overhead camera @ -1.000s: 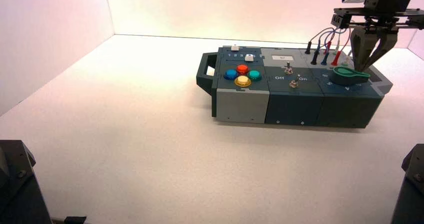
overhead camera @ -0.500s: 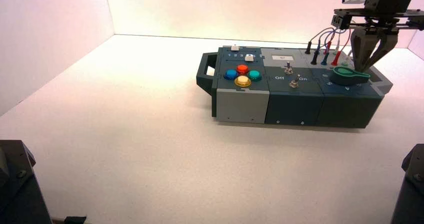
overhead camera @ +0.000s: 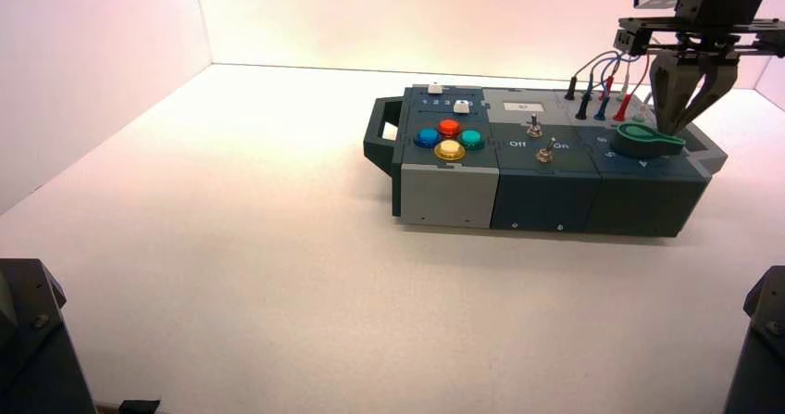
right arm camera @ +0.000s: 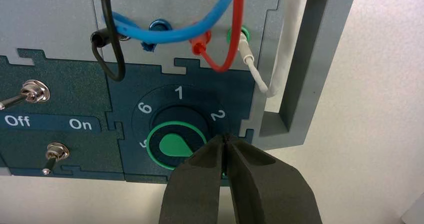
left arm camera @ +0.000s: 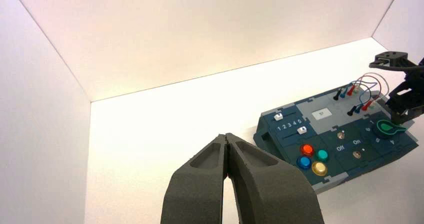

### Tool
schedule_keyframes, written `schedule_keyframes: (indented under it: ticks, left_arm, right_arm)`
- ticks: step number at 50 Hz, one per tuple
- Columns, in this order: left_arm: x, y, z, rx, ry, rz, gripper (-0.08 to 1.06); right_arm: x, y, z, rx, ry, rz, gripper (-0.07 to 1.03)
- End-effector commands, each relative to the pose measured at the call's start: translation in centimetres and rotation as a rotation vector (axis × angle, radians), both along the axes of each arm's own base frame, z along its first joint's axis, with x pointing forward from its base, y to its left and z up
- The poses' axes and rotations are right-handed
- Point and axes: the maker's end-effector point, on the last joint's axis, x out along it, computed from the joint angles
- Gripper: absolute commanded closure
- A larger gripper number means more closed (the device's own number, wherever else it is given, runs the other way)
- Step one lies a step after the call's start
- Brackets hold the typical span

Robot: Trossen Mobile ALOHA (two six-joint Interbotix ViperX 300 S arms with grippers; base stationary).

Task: Turn the knob to position 3.

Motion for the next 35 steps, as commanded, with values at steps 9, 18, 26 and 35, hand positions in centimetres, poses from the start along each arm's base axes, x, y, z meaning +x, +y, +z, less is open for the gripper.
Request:
schedule_keyframes:
  ticks: [9, 18, 26, 35]
  left_arm:
    - [0.2, 0.0, 2.0, -0.010, -0.050, 0.001, 1.01]
    - [0.2, 0.0, 2.2, -0.010, -0.054, 0.000, 1.01]
    - [0.2, 0.0, 1.8, -0.005, -0.039, -0.003, 1.01]
    - [0.3, 0.0, 0.9, 0.002, -0.024, -0.001, 1.00]
  right_arm:
    - [2.1, -0.1, 1.6, -0.006, -0.066, 0.000, 0.99]
    - [2.6, 0.0, 2.5, -0.005, -0.092, -0.003, 0.99]
    - [3.2, 0.1, 5.0, -0.005, -0.179, 0.013, 0.99]
    - [3.4, 0.6, 8.6, 0.001, -0.308, 0.043, 0.99]
